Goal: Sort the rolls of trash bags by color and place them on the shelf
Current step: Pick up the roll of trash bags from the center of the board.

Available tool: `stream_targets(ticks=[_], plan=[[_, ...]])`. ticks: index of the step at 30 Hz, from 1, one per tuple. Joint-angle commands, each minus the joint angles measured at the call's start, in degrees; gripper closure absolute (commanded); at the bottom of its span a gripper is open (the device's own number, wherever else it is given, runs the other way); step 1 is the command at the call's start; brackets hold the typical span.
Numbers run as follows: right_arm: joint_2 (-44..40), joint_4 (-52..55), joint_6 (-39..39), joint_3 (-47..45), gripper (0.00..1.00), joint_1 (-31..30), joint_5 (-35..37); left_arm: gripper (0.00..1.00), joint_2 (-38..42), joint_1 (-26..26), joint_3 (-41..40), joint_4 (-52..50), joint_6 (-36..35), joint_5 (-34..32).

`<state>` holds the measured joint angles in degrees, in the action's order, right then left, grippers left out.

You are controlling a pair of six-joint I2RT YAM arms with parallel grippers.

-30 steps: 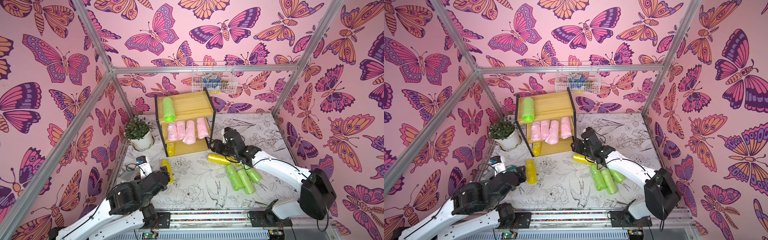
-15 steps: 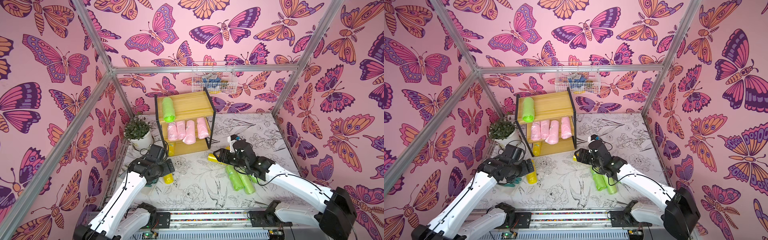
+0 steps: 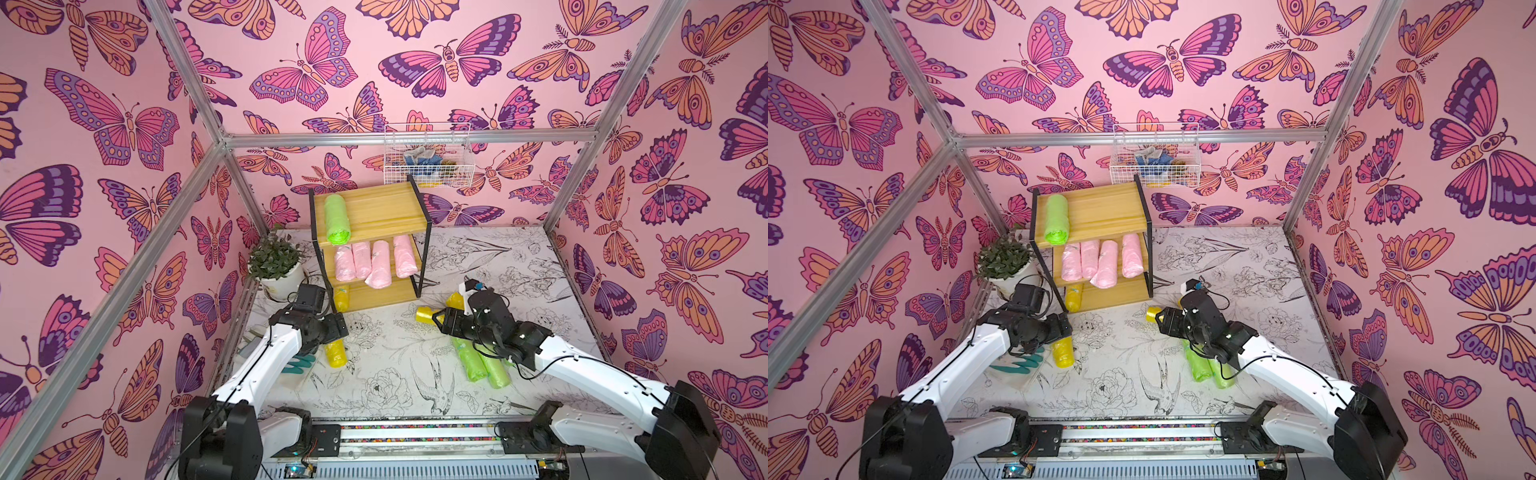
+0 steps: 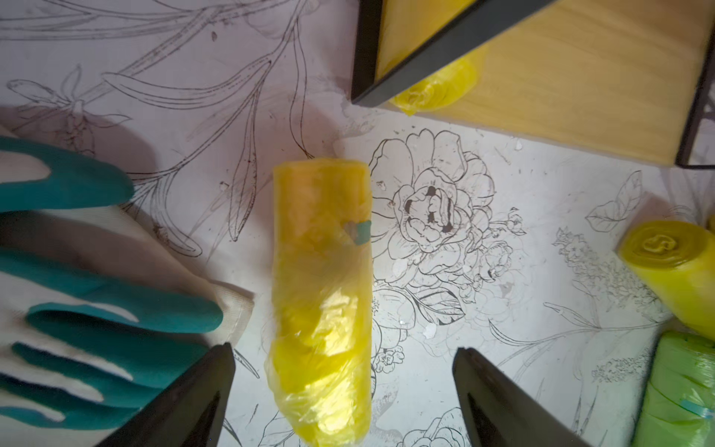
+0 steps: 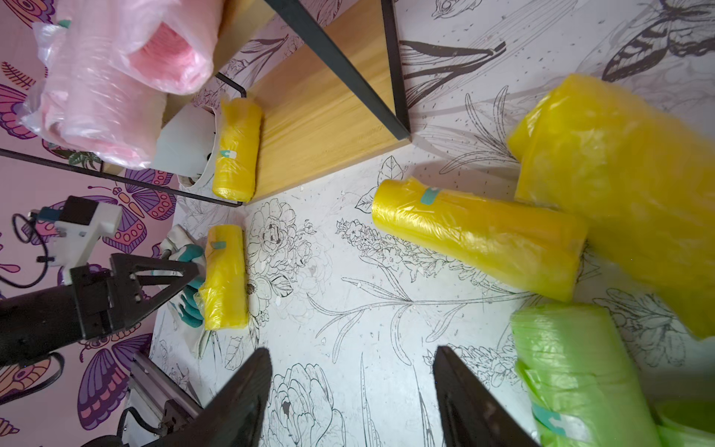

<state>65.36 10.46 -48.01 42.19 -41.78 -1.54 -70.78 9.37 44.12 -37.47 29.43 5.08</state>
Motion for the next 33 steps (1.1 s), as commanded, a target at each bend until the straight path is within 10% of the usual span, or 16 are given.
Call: stream_targets(ticks=[1,11,33], plan=[[0.29,0.09,0.85,0.26,0.31,-0.50,0.72,0.07,-4.58,-0.66,1.14,3.06,-2.14,-0.77],[1.45,-0.12,0.74,0.30,0.32,-0.67,0.03,0.17,-9.70,-2.34,0.02,9.20,0.69,-2.22],[-2.54,4.34,-1.20,-0.10,0.31,-5.73,2.44,0.73,-11.96,-3.77,-8.79,14.36,7.99,4.48]])
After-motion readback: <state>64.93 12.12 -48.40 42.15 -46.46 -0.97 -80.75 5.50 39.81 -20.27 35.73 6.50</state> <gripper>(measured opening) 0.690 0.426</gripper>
